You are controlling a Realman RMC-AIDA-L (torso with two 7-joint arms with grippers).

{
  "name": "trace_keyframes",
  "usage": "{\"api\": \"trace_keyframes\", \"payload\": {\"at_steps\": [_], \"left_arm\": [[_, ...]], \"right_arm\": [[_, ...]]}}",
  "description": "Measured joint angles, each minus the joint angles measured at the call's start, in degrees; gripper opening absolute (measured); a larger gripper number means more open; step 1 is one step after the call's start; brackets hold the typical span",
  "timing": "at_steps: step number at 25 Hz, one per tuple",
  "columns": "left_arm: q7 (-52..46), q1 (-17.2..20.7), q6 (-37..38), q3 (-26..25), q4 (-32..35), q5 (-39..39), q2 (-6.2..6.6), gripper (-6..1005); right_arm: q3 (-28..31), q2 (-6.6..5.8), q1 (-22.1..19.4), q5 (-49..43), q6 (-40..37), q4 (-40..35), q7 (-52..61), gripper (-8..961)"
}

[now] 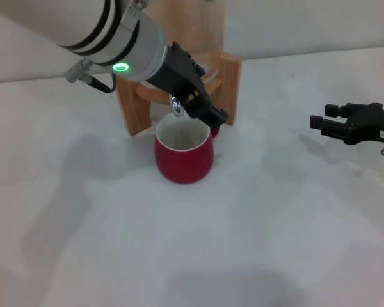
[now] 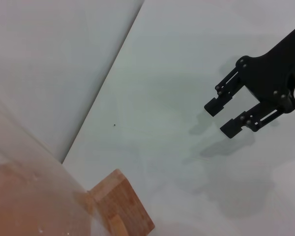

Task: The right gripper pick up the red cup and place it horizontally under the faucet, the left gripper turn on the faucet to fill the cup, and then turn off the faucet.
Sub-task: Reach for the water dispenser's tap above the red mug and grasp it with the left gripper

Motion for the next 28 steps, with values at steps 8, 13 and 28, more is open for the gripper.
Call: {"api": "trace_keyframes", "payload": {"at_steps": [8, 13, 28], "left_arm": [[-0.5, 0.0, -0.7, 0.1, 0.1, -0.1, 0.00, 875], [-0.6, 0.0, -1.2, 0.2, 0.2, -0.1, 0.00, 875], [-0.7, 0.0, -2.4, 0.2, 0.5, 0.1, 0.00, 876]], "right_arm": [[0.0, 0.00, -0.1, -0.1, 0.0, 0.1, 0.1, 482], [0.0, 0.00, -0.2, -0.1, 0.0, 0.1, 0.2, 482], [0.0, 0.00, -0.2, -0.2, 0.0, 0.1, 0.7, 482]]}}
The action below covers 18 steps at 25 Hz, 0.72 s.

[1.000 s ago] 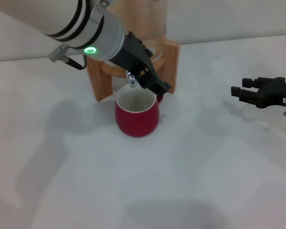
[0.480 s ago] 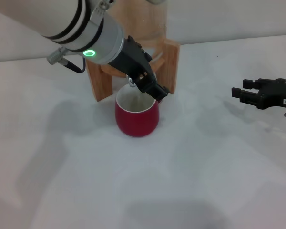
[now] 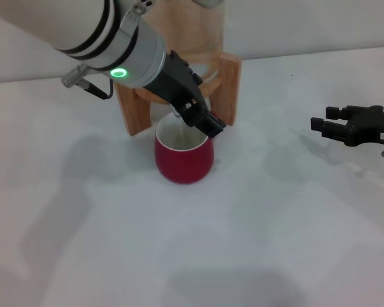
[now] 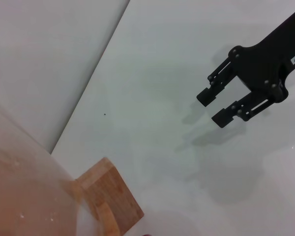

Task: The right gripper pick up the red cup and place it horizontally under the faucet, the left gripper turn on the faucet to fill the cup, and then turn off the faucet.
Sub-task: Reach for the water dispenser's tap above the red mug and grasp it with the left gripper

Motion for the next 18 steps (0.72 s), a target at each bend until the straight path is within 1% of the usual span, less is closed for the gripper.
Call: {"api": "trace_keyframes", "payload": {"at_steps": [18], "left_arm": [[-0.1, 0.0, -0.8, 0.6, 0.6, -0.1, 0.00, 876]], "right_arm": [[0.0, -0.09, 0.0, 0.0, -0.2, 0.0, 0.0, 482]]}}
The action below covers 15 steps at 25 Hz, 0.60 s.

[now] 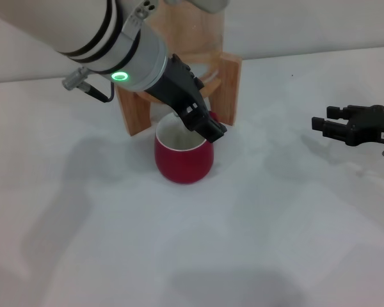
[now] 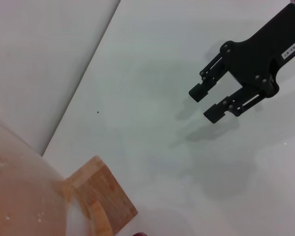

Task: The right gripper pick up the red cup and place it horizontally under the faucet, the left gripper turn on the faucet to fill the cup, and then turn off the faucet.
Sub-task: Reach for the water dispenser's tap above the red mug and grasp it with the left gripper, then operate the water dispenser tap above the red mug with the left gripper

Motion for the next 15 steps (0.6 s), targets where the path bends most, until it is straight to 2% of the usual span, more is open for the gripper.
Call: {"api": "trace_keyframes", "payload": {"at_steps": [12, 15], "left_arm": [[0.1, 0.3, 2.8, 0.2, 2.3, 0.4, 0.00, 876], [-1.0, 1.7, 2.6, 1.7, 5.7, 0.4, -0.05, 876]], "right_arm": [[0.0, -0.15, -0.2, -0.1, -0.2, 0.6, 0.0, 482], [0.0, -0.22, -0.3, -0.1, -0.2, 0.6, 0.0, 482]]}}
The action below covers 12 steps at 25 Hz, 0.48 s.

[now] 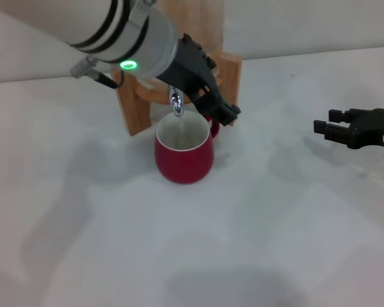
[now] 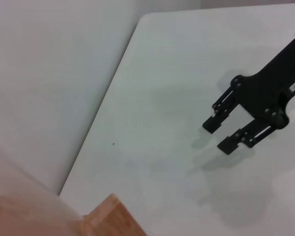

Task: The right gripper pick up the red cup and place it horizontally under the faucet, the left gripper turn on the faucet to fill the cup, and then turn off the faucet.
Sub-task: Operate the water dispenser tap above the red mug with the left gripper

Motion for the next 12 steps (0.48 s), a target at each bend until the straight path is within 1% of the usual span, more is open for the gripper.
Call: {"api": "trace_keyframes", "payload": {"at_steps": [2, 9, 12], "left_arm": [[-1.0, 1.8, -0.5, 0.5, 3.0, 0.0, -0.02, 875], [-5.1, 10.6, -2.8, 0.5, 14.7, -1.6, 0.10, 875], [-7.1, 13.0, -4.7, -0.3, 17.5, -3.3, 0.14, 875]], "right_arm": [[0.1, -0.04, -0.1, 0.0, -0.1, 0.0, 0.0, 482], [0.5, -0.05, -0.3, 0.0, -0.2, 0.0, 0.0, 482], [0.5, -0.05, -0.2, 0.0, -0.2, -0.1, 0.0, 482]]}}
